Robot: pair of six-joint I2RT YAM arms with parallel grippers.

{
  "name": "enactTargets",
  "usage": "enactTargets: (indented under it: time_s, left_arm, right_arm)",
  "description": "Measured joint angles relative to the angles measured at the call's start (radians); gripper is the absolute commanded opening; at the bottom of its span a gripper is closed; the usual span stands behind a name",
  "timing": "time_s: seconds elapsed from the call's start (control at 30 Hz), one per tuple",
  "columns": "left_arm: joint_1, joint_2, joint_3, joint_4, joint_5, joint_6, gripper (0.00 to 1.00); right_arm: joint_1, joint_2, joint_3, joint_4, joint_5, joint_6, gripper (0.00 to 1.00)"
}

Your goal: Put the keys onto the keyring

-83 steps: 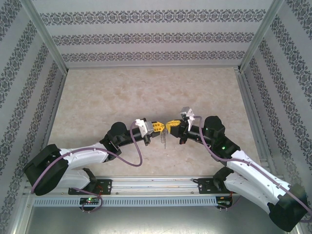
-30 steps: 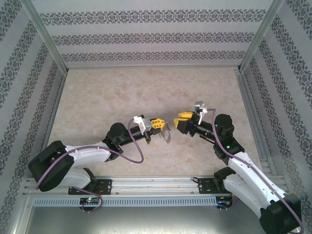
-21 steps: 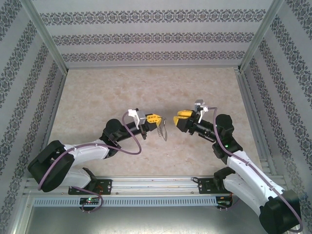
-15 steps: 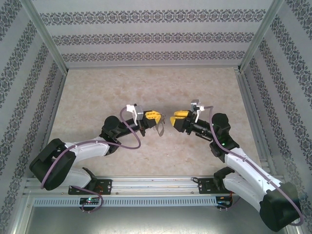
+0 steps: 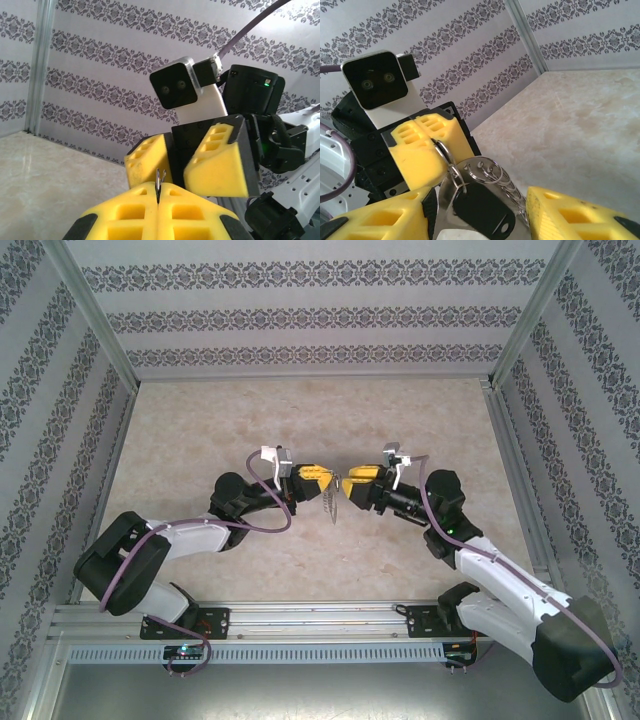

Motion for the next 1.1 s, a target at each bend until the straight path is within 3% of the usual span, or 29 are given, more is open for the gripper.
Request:
enactTargets:
  time_s: [0.1,0.3,0.53,1.03,1.1]
  left_arm:
    - [0.001,0.000,0.010,0.006,0.016,-0.013,0.00]
    - [0.009,0.007,0.019,0.006,0.032,-0.036,0.00]
    - [0.031,0.018,0.021,0.009,0.031,-0.076,0.00]
    - [0.032,0.042,0.068,0.013,0.004,-0.201,0.00]
    - [0.033,0.042,0.071,0.012,-0.001,-0.217,0.00]
  right_arm:
    - [0.009,0.029,0.016,0.011,0.000,0.007,0.45]
    - [0.015,0.076,0.027,0.047,-0.004,0.014,0.19]
    - [0.015,0.089,0.032,0.060,-0.010,0.013,0.04]
    - [0.041,0.170,0.055,0.062,-0.010,0.013,0.00]
    - [0.038,0.162,0.055,0.053,-0.008,0.013,0.04]
